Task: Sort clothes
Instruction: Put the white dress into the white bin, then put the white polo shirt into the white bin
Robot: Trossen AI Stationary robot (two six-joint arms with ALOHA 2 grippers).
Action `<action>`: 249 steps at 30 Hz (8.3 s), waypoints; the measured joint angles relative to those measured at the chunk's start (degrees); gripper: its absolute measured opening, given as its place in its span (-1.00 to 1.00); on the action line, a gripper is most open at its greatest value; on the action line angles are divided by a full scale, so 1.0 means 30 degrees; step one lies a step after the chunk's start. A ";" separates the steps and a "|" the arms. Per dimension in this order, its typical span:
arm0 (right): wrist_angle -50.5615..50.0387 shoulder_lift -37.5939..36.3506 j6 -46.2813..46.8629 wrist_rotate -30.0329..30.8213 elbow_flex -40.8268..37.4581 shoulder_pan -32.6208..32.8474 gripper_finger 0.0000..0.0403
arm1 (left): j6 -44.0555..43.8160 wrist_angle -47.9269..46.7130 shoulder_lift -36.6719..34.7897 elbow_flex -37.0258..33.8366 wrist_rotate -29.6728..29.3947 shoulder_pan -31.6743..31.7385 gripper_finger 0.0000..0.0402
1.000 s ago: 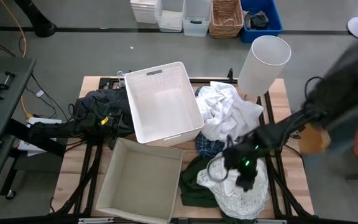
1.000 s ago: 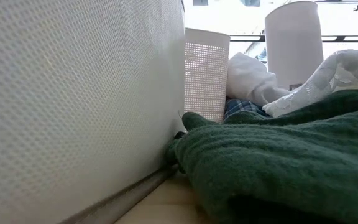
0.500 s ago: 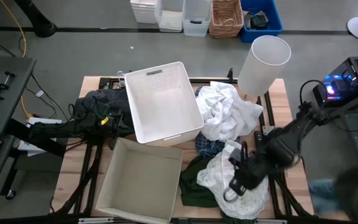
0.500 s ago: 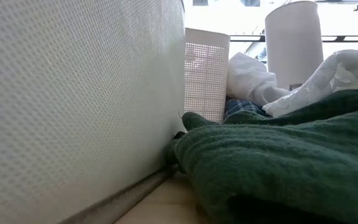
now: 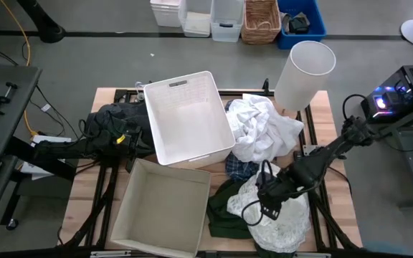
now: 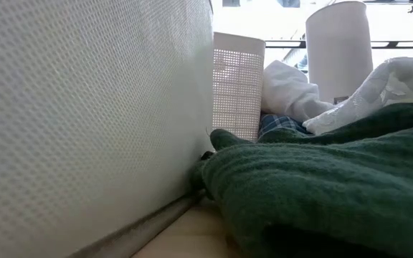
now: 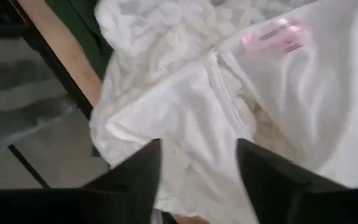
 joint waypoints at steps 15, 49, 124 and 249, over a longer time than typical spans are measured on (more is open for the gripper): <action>0.7958 0.0761 -0.1070 0.0426 -0.7411 -0.0521 0.48 | 0.0000 0.0000 0.0000 -0.0005 0.0004 -0.0001 -1.00; 3.0324 0.2200 -1.6378 0.1531 1.5073 -1.5691 -1.00 | 0.0000 -0.0007 -0.0001 -0.0004 0.0005 -0.0007 -1.00; -0.4794 -0.0165 -0.3236 0.7021 0.4457 -0.7571 0.28 | 0.0000 -0.0017 0.0159 0.0001 0.0005 -0.0003 -1.00; 2.8422 0.3189 -1.5768 0.0931 1.5624 -1.3695 -1.00 | 0.0000 0.0000 0.0131 -0.0003 0.0005 -0.0007 -1.00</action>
